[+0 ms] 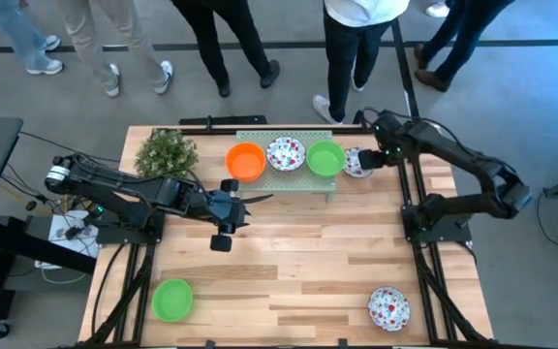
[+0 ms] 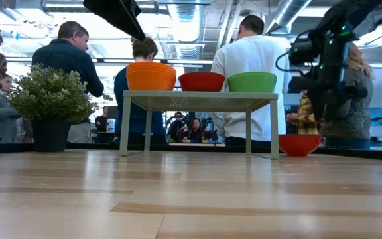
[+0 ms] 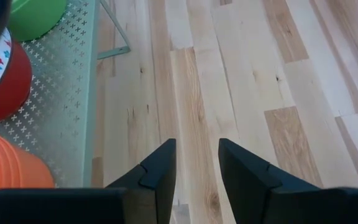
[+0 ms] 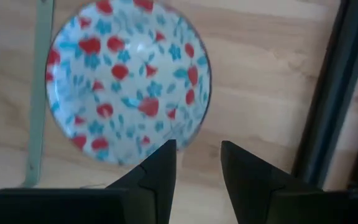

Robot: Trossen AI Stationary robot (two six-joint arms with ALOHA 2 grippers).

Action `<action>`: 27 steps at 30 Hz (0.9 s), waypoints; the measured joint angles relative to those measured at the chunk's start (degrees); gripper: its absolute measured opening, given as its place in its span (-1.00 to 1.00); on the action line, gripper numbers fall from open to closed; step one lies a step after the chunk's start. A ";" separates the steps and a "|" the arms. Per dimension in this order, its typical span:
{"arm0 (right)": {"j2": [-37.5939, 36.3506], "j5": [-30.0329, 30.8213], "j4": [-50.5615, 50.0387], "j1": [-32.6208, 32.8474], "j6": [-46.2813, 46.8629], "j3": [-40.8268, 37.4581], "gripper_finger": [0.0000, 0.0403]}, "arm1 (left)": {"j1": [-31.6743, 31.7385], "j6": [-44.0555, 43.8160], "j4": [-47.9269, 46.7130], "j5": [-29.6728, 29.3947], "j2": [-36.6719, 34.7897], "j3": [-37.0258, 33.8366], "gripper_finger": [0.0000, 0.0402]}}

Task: Pick & Place Mini bowls
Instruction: Stack the top red patterned bowl onto the other red patterned bowl on the shelf

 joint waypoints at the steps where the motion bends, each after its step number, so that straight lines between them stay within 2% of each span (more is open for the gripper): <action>1: 0.90 -0.51 1.10 -0.82 -0.03 0.00 -0.39 | 0.00 0.00 0.00 0.00 0.00 0.00 -0.39; 7: 4.74 -4.21 6.57 -3.20 -1.39 0.00 -0.39 | 0.00 0.00 0.00 0.02 0.00 0.00 -0.39; 20: 14.49 -3.74 9.05 -4.91 -4.73 0.00 -0.40 | 0.00 -0.02 0.00 0.02 0.00 0.00 -0.39; 23: 15.42 -2.41 8.85 -5.03 -5.60 0.00 -0.48 | 0.00 -0.02 0.00 0.00 0.00 0.00 -0.39; 27: 15.57 -1.90 9.02 -5.03 -7.24 0.00 -0.73 | 0.00 -0.02 0.00 0.01 0.00 0.00 -0.39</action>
